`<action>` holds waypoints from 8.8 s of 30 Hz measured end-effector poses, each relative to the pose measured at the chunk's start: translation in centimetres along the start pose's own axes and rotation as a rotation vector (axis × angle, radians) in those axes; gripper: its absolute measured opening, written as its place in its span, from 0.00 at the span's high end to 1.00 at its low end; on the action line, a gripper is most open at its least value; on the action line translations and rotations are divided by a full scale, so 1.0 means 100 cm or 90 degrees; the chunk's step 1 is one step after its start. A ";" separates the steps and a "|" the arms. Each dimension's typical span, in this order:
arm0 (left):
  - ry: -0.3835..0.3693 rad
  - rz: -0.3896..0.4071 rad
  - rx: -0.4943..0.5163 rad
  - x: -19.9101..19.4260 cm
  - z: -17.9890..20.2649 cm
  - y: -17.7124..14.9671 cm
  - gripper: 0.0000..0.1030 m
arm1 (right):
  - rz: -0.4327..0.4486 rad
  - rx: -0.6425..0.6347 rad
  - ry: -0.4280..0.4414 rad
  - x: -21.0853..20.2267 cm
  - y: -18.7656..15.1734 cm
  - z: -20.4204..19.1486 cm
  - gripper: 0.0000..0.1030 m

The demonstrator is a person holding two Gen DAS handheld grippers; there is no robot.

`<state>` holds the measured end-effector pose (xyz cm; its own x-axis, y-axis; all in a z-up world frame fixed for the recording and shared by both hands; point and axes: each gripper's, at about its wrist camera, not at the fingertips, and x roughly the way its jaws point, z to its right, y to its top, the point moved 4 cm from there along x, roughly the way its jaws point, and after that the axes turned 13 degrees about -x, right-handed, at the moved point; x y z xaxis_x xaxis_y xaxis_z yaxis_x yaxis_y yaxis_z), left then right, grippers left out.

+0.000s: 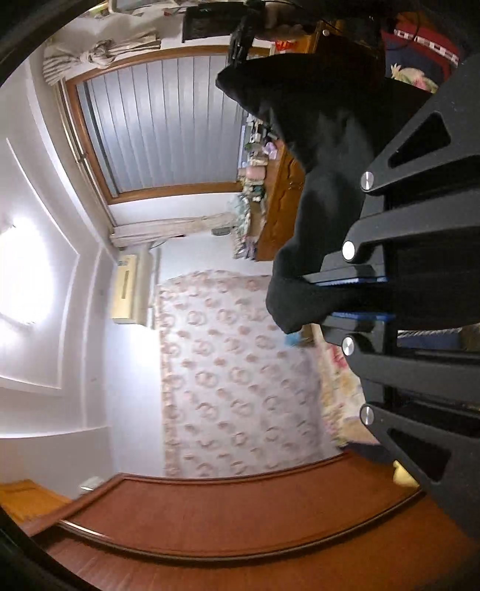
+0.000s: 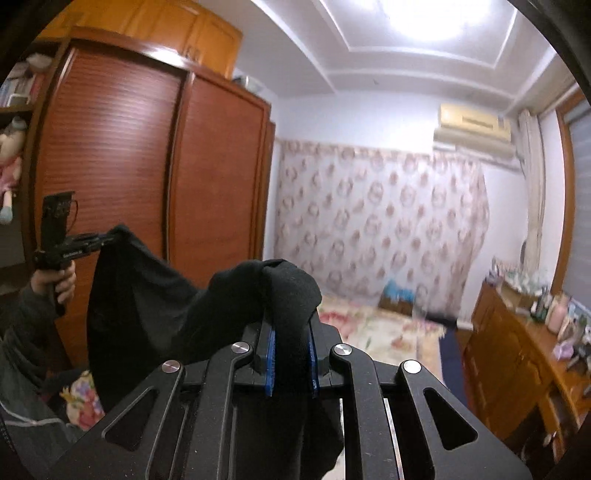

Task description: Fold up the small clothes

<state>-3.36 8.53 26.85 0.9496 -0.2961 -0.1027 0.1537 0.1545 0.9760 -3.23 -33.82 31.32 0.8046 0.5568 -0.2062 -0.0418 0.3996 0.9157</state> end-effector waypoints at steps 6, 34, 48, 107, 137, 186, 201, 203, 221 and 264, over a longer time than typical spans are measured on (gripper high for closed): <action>-0.007 0.040 0.006 -0.012 -0.003 0.028 0.92 | 0.042 -0.024 -0.044 -0.034 0.044 0.013 0.90; 0.085 -0.197 0.058 0.277 -0.028 -0.152 0.92 | -0.227 0.014 -0.094 0.113 -0.159 0.111 0.90; 0.111 -0.324 0.015 0.397 -0.039 -0.233 0.91 | -0.379 0.122 -0.061 0.275 -0.318 0.180 0.89; 0.164 -0.471 -0.123 0.303 -0.040 -0.349 0.50 | -0.458 0.261 -0.038 0.199 -0.399 0.092 0.54; 0.164 -0.469 -0.105 0.325 -0.043 -0.341 0.60 | -0.474 0.284 -0.044 0.192 -0.400 0.082 0.44; 0.081 -0.277 -0.094 0.203 -0.019 -0.263 0.98 | -0.306 0.157 -0.093 0.123 -0.293 0.069 0.97; 0.075 -0.279 -0.105 0.145 -0.002 -0.273 0.98 | -0.325 0.147 -0.083 0.064 -0.293 0.033 0.97; 0.076 -0.283 -0.107 0.140 -0.001 -0.276 0.98 | -0.328 0.143 -0.078 0.060 -0.292 0.028 0.97; 0.127 -0.384 -0.131 0.116 -0.030 -0.339 0.65 | -0.420 0.165 -0.063 0.055 -0.337 0.004 0.74; 0.147 -0.435 -0.157 0.137 -0.034 -0.367 0.58 | -0.432 0.103 0.055 0.174 -0.371 -0.057 0.43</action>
<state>4.89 1.99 -11.04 0.6507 -0.2011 -0.7323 0.7584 0.2216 0.6130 8.91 -34.84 -8.19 0.5712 0.2817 -0.7709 0.5474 0.5692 0.6135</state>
